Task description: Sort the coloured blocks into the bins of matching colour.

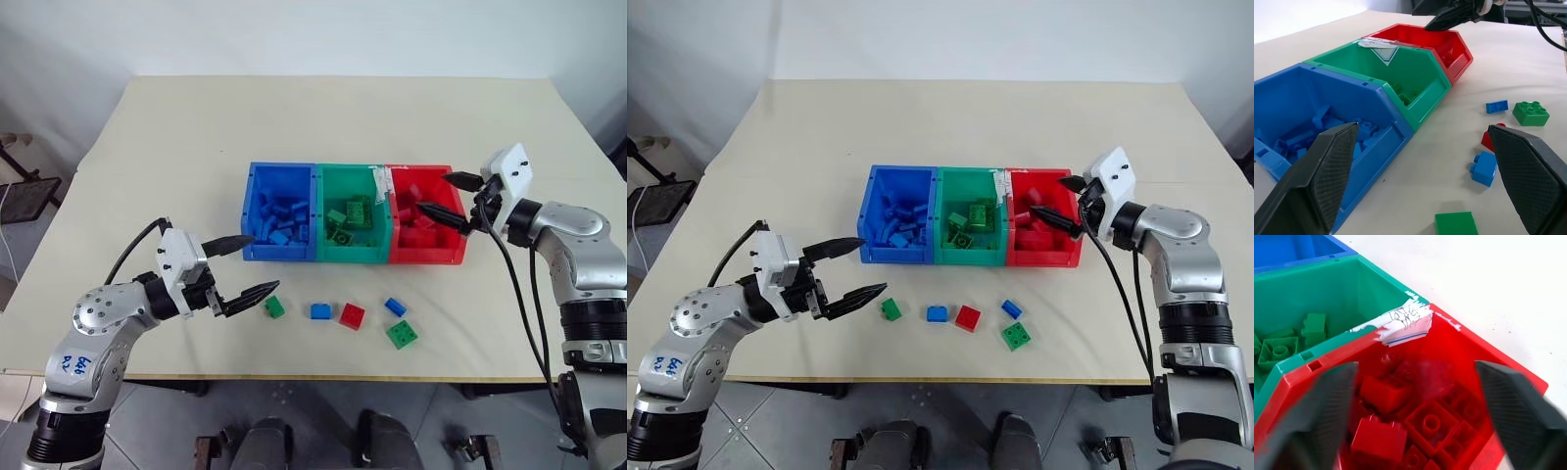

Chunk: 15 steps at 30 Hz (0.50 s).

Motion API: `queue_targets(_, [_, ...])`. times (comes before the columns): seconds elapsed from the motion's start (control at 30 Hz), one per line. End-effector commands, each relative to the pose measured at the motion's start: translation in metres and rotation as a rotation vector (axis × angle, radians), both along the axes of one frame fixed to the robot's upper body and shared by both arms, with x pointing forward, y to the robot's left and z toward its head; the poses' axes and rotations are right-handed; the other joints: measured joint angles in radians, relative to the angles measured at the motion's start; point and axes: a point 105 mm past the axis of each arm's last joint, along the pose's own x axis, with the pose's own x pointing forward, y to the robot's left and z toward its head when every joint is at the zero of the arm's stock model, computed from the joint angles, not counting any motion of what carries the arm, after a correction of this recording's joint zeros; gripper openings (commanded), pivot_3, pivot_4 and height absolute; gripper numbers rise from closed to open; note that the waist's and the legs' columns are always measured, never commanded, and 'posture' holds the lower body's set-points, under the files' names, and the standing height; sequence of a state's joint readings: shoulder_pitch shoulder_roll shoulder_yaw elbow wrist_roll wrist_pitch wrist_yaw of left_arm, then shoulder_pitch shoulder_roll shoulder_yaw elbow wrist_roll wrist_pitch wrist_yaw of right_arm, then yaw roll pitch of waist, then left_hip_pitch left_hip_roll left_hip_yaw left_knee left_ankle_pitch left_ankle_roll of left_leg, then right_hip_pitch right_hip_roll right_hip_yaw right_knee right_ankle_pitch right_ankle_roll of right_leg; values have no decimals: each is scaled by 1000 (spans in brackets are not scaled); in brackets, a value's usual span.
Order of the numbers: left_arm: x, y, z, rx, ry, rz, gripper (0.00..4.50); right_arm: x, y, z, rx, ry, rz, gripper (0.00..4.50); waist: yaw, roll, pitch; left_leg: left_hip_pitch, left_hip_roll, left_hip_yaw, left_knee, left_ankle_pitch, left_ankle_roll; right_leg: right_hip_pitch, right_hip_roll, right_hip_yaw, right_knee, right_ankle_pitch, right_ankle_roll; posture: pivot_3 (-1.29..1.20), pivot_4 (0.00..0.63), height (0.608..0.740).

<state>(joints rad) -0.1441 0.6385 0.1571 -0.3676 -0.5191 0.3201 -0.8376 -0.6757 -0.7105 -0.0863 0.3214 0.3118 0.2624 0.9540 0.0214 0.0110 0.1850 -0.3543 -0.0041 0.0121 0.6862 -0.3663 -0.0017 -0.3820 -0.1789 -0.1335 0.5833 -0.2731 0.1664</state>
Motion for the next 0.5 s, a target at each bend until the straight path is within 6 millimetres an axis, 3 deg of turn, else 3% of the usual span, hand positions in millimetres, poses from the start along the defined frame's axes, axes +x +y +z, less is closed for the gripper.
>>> queue_targets(0.03, [-2, 4, 4, 31, -39, -14, 4500, -24, -5, 9, -17, -65, 100, 4483, 3, 0, 0, 0, 0, 0, 0, 0, 0, 0, 0, 0, 0, 0, 0, 0, 150, 740])
queue_targets(0.13, [-2, 3, -1, 80, -50, -57, 4500, -58, -5, 5, 8, -74, 254, 4483, 4, 0, 0, 0, 0, 0, 0, 0, 0, 0, 0, 0, 0, 0, 0, 0, 150, 740])
queue_targets(0.33, [-10, -2, -27, 289, -43, -239, 4500, -107, -39, -28, -180, 30, 281, 4483, 4, 0, 0, 1, 0, 2, 0, 0, 0, 1, 0, 0, -1, 0, 0, 0, 150, 740])
queue_targets(0.5, [-17, -12, -32, 284, -54, -340, 4500, -143, -65, -49, -328, 128, 311, 4483, 2, 0, 0, 2, 0, 3, 0, 0, 1, 1, 0, 2, -1, 0, 0, 0, 150, 740])
